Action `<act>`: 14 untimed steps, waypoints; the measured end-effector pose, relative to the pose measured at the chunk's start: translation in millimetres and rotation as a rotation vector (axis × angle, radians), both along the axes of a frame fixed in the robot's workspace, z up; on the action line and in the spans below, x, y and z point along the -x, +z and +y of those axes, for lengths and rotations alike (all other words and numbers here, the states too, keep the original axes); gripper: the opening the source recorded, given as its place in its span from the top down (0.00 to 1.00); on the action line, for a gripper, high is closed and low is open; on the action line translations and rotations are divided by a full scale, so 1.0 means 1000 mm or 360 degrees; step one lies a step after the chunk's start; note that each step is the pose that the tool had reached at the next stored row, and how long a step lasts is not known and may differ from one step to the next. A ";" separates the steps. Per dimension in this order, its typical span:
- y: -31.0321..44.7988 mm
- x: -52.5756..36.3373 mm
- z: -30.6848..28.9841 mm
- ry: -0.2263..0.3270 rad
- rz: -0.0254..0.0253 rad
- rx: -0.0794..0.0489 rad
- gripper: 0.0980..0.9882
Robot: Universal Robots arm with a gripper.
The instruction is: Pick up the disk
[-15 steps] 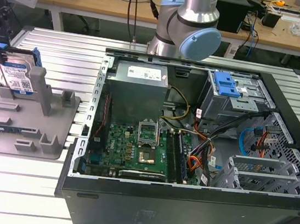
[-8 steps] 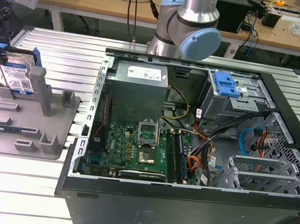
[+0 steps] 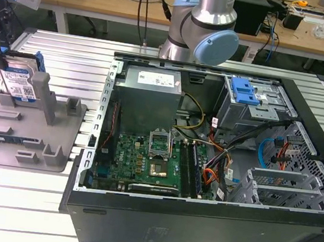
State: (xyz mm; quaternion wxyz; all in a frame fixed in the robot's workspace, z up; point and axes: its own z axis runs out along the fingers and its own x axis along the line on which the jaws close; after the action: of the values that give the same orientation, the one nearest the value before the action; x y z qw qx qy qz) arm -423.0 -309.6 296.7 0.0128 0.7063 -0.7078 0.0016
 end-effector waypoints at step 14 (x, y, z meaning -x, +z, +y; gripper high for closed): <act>0.0005 0.0001 0.0000 0.0000 -0.00005 0.0000 0.70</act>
State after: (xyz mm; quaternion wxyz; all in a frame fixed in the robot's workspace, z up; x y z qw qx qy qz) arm -423.2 -309.6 297.1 0.0127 0.7063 -0.7078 0.0016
